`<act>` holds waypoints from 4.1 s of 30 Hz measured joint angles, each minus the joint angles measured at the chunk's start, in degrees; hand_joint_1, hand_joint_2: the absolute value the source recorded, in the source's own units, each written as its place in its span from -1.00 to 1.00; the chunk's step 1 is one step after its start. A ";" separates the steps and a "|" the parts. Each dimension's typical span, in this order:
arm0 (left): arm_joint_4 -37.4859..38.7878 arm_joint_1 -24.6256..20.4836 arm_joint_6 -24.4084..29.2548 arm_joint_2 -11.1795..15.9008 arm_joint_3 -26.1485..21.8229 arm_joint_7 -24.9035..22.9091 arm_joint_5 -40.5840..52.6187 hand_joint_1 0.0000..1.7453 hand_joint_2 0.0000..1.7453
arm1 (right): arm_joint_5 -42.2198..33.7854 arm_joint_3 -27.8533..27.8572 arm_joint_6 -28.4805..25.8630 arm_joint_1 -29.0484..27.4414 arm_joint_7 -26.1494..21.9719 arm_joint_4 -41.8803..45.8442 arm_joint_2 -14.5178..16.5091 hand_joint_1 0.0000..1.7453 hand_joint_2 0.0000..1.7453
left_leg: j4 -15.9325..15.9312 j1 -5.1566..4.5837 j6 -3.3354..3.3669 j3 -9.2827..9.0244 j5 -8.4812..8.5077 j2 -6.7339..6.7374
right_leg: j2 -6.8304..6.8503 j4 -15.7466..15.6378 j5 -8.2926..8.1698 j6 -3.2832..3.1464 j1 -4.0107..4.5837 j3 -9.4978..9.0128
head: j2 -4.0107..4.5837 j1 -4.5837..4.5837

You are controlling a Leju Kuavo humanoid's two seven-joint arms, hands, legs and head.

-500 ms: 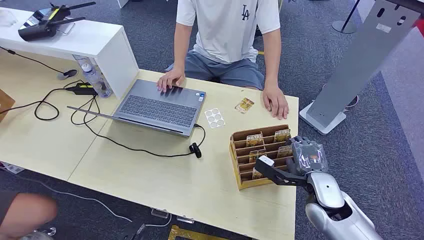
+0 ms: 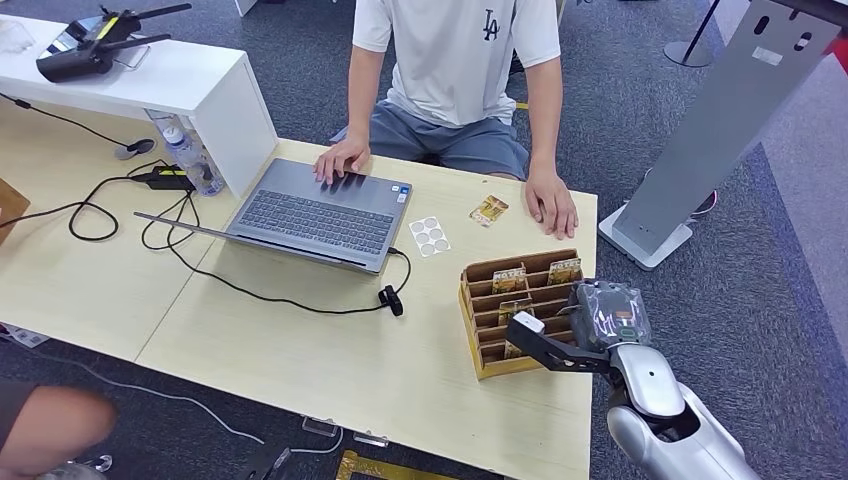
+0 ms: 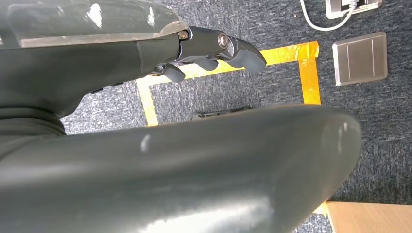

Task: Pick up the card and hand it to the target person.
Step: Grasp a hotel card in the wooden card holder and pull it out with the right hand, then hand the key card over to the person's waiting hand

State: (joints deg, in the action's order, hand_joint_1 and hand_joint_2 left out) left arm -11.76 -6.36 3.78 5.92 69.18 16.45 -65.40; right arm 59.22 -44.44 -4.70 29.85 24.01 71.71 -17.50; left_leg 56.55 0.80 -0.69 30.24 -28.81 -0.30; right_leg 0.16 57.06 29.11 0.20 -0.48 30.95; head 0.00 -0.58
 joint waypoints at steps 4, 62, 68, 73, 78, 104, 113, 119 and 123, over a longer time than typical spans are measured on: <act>0.00 0.00 0.00 0.00 0.00 -0.01 -0.11 -1.00 -1.00 | 0.10 0.02 -0.17 0.02 0.08 0.02 0.04 0.66 1.00 | 0.00 0.00 0.00 -0.01 0.00 0.00 | 0.00 0.00 0.00 0.00 0.00 -0.01 | -0.01 0.00; -0.02 0.01 -1.17 -0.54 0.04 0.67 0.87 -1.00 -1.00 | 5.44 5.32 -32.56 -7.33 -12.88 18.79 4.66 0.76 1.00 | 0.00 0.00 0.00 0.00 0.00 0.01 | 0.00 0.00 0.00 0.00 0.00 -0.01 | -0.01 -0.01; -0.02 0.02 -1.46 -0.66 0.04 0.67 0.87 -1.00 0.50 | 6.54 5.43 -33.87 -7.55 -13.31 15.25 6.46 -0.56 1.00 | 0.00 0.00 0.00 -0.01 0.00 0.01 | -0.01 0.00 0.00 0.00 0.00 -0.01 | -0.01 0.00; -0.02 0.01 -2.10 -0.73 0.04 1.02 1.09 -1.00 -1.00 | 5.95 5.44 -33.24 -7.67 -14.33 13.20 7.51 -1.00 1.00 | 0.00 0.00 0.00 0.00 0.00 0.01 | -0.01 0.00 0.00 0.00 0.00 -0.01 | -0.02 -0.01; -0.02 0.02 -1.71 -0.74 0.04 1.45 0.65 -1.00 -1.00 | -16.45 5.58 -29.28 -7.88 -22.51 11.69 8.33 -1.00 1.00 | 0.00 0.00 0.00 0.00 0.00 0.01 | -0.01 0.00 0.00 0.00 0.00 -0.01 | 0.00 0.00; -0.01 0.11 -0.24 -0.34 0.00 -0.08 -0.57 -1.00 -1.00 | -64.10 13.18 -9.35 -14.90 -21.48 11.55 3.71 -1.00 1.00 | 0.01 0.00 0.00 -0.03 0.00 0.01 | -0.01 -0.02 0.00 0.00 0.00 0.00 | -0.01 0.00; -0.01 0.11 -0.36 -0.33 0.00 -0.47 -0.90 -1.00 -1.00 | -69.39 16.89 -7.45 -19.05 -21.54 15.54 2.14 -1.00 1.00 | 0.00 0.00 0.01 -0.02 0.00 0.01 | -0.01 -0.03 0.00 0.00 0.00 0.00 | -0.01 0.00; -0.02 0.11 -0.37 -0.33 0.00 -0.49 -0.74 -1.00 -1.00 | -70.19 18.59 -6.73 -20.63 -21.63 17.19 1.88 -1.00 1.00 | 0.00 0.00 0.00 -0.03 0.00 0.01 | -0.01 -0.02 0.00 0.00 0.00 -0.01 | -0.01 0.00; -0.02 0.11 -0.38 -0.33 0.00 -0.72 -0.67 -1.00 -1.00 | -70.16 19.49 -6.73 -21.21 -21.63 17.63 1.76 -1.00 1.00 | 0.00 0.00 0.00 -0.03 0.00 0.02 | -0.01 -0.02 0.00 0.00 0.00 -0.01 | -0.01 0.00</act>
State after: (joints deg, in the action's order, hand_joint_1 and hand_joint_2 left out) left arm -11.78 -6.25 3.40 5.60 69.18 15.73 -66.07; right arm -10.94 -24.95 -11.43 8.64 2.38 89.35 -15.74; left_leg 56.55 0.80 -0.68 30.21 -28.81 -0.28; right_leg 0.15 57.04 29.11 0.20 -0.48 30.94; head -0.01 -0.58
